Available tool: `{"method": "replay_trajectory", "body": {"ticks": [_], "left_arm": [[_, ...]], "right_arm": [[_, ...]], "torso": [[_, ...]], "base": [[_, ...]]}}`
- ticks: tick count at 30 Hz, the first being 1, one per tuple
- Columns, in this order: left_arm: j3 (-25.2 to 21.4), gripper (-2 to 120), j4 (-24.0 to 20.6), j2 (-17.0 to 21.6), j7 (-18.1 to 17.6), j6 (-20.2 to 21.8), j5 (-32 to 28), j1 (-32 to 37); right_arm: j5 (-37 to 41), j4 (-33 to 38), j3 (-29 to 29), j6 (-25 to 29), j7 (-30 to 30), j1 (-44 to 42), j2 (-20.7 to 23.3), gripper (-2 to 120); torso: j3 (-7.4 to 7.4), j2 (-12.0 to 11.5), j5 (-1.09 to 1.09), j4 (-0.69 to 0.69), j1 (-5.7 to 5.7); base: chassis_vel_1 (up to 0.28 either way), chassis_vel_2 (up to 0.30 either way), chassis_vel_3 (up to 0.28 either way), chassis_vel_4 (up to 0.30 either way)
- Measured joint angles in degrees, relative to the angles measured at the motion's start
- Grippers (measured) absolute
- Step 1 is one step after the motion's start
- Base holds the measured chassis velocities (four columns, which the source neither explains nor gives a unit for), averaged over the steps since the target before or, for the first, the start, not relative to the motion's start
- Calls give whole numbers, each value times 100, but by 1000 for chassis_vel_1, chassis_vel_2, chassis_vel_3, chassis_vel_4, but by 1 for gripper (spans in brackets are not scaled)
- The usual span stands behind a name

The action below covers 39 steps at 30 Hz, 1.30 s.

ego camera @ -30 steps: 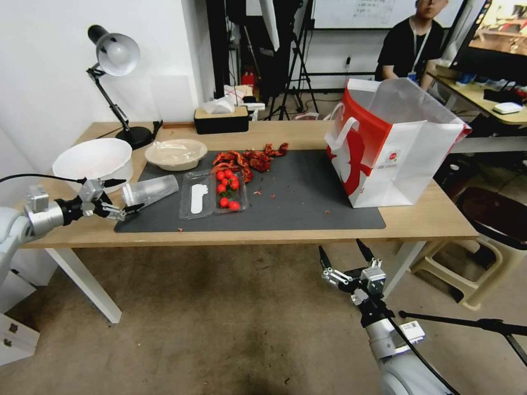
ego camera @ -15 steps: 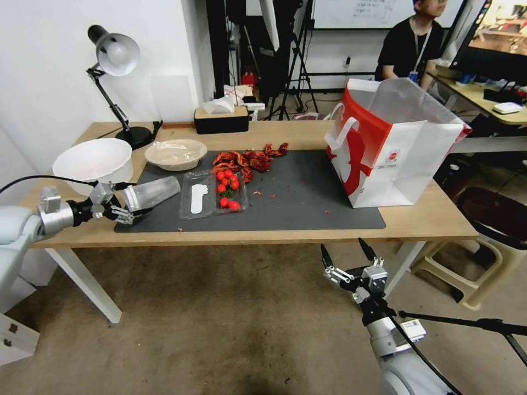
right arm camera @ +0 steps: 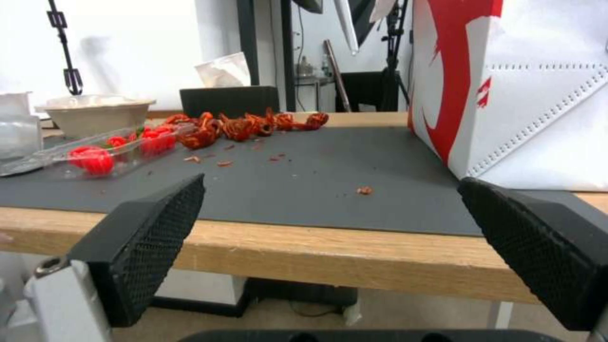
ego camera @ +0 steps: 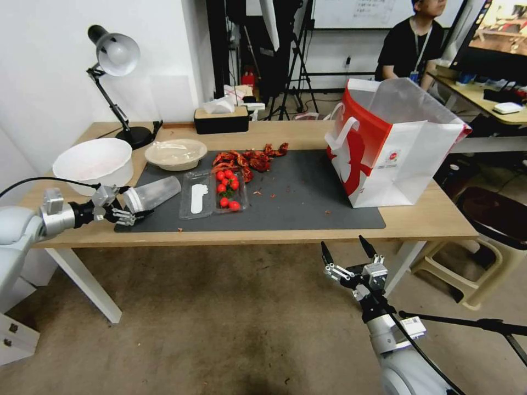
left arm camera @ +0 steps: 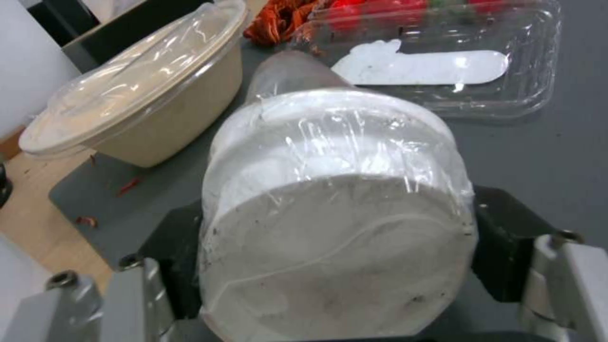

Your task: Pick up the trash from the table and place it into the takeout bag.

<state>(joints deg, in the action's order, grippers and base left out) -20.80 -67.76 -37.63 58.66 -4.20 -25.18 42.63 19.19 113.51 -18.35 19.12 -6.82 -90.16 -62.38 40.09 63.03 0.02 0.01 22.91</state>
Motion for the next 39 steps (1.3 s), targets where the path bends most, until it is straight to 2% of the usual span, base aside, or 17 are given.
{"method": "replay_trajectory", "body": {"ticks": [2, 10, 12, 16, 23, 35, 38, 39], "left_arm": [[-5, 70, 2, -16, -14, -2, -2, 9], [-72, 70, -25, -40, -26, -62, -119, 111], [-137, 70, -147, -27, -22, -60, -280, 204], [-245, 70, -405, 47, -13, -62, -534, 265], [-268, 70, -812, 121, -25, -2, -877, 278], [315, 70, -1268, -45, -187, 326, -1691, -349], [690, 69, -1447, -179, -320, 489, -2063, -775], [690, 69, -1447, -179, -320, 489, -2063, -775]], "right_arm": [[0, 0, 0, 0, -2, 8, 4, 100], [1, -5, 13, -4, -2, 28, 7, 100], [6, -7, 14, -10, -5, 50, 7, 100], [18, 6, 13, -23, -9, 64, 8, 100], [15, 62, 13, -26, -12, 31, -8, 100], [9, 238, -19, -70, -10, -105, -17, 100], [10, 262, -41, -87, -10, -145, -23, 100], [10, 262, -41, -87, -10, -145, -23, 100]], "torso": [[0, 1, 1, 0, 0], [1, 1, -2, 0, 0], [2, 0, -9, -1, 0], [2, 0, -1, -2, 1], [2, 0, -2, -1, 1], [2, 0, -2, 0, 1], [2, 0, -1, -1, 0], [2, 0, -1, -1, 0]], "base": [[0, 0, 0, 0], [0, 0, 0, 0], [0, 0, 0, 0], [0, 0, 0, 0], [0, 0, 0, 0], [0, 0, 0, 0], [0, 0, 0, 0], [0, 0, 0, 0]]}}
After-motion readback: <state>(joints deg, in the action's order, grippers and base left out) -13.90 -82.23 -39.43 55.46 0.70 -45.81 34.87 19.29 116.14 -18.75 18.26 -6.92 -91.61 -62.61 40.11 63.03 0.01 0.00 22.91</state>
